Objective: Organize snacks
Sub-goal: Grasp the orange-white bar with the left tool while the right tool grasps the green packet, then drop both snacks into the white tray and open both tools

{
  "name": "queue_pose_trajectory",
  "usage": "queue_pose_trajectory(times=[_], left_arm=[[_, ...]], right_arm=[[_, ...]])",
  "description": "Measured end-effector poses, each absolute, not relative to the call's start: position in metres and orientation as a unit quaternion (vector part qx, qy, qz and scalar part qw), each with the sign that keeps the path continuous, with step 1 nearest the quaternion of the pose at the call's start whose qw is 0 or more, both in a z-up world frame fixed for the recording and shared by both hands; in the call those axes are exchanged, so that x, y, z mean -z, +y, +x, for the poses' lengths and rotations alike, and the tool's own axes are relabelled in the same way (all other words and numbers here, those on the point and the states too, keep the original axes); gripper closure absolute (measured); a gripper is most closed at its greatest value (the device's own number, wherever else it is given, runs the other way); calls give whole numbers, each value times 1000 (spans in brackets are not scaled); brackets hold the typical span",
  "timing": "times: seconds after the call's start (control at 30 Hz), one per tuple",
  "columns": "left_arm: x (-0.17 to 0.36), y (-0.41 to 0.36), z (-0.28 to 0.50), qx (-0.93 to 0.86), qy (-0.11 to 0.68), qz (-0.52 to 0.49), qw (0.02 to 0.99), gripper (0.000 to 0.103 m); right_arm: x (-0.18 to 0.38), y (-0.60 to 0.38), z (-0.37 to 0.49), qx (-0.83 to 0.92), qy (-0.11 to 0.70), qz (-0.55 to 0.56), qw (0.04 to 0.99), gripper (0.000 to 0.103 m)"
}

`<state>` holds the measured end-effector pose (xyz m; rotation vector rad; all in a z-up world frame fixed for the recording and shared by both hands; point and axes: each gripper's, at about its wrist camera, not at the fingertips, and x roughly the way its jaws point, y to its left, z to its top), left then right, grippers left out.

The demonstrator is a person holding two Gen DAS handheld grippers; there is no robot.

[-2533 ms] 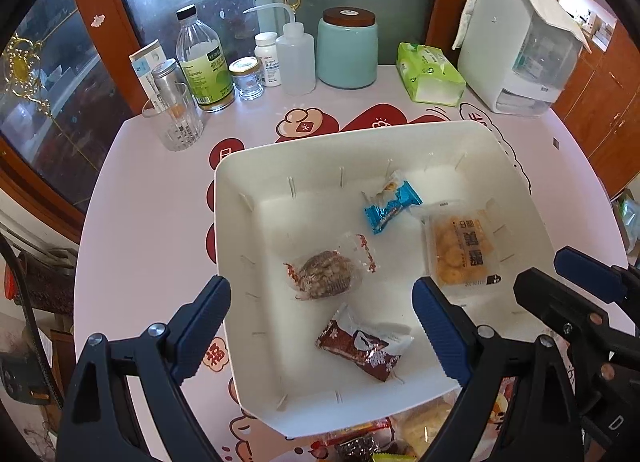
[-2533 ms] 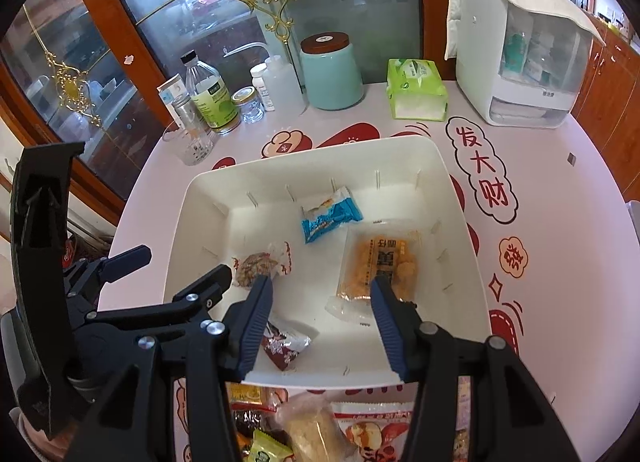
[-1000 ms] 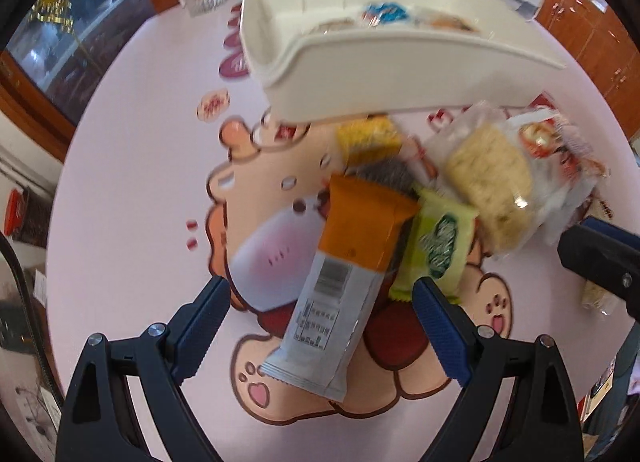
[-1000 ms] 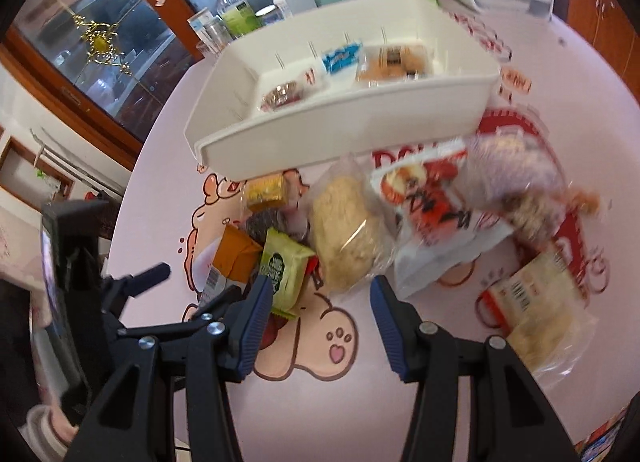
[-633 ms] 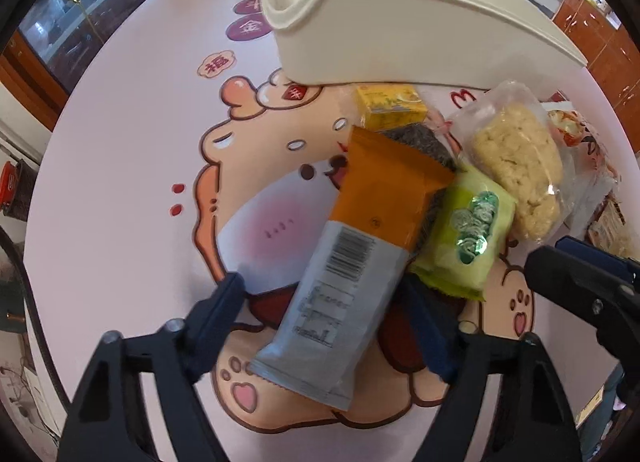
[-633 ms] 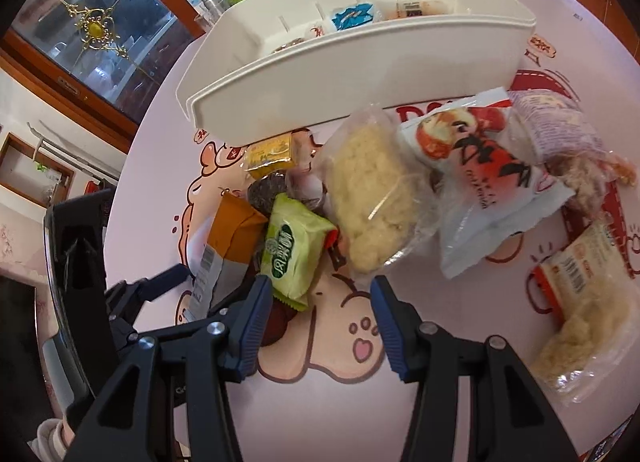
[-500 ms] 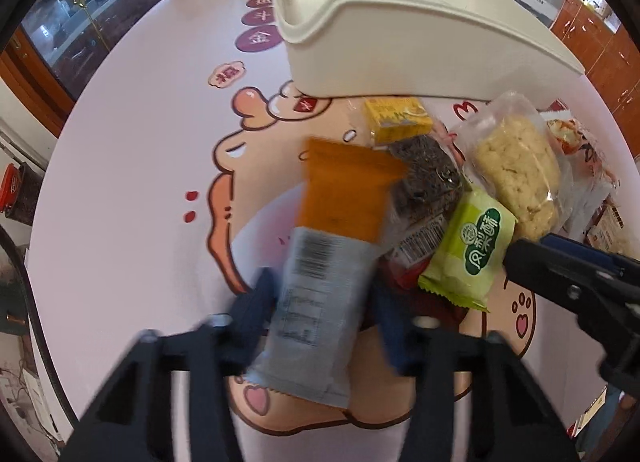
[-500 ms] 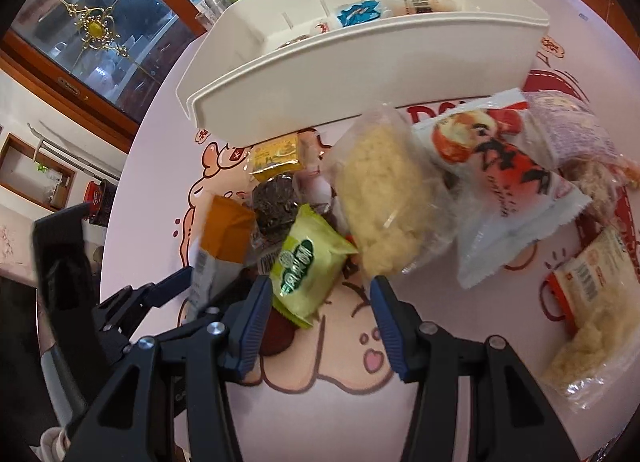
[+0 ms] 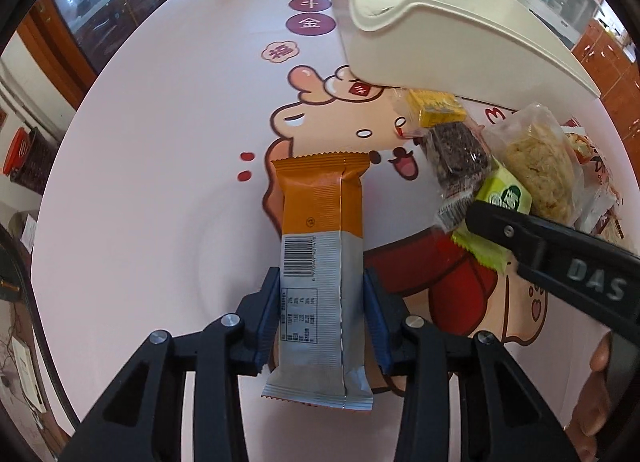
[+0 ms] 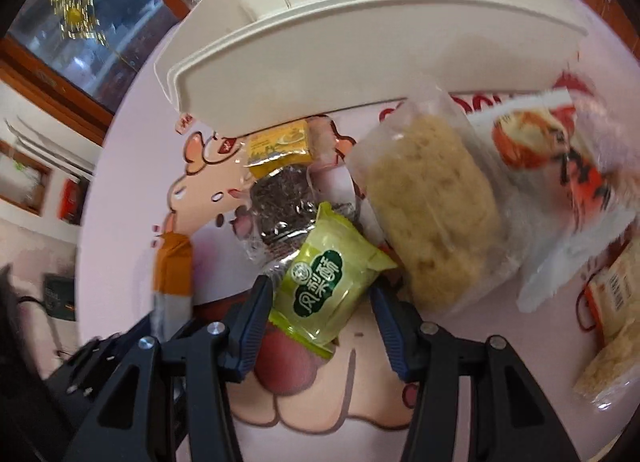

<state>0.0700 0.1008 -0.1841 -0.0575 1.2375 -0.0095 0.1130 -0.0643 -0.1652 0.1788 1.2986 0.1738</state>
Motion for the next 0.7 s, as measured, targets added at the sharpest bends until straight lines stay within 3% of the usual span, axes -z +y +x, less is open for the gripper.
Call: queue_pose_trajectory(times=[0.23,0.7], left_arm=[[183,104,77,-3,583,-34,812,65],[154,89,82,23,566,-33,824,65]], right_arm=[[165,-50,109,-72,588,33,805,56],[148,-104,79,-164,572,98,798,57]])
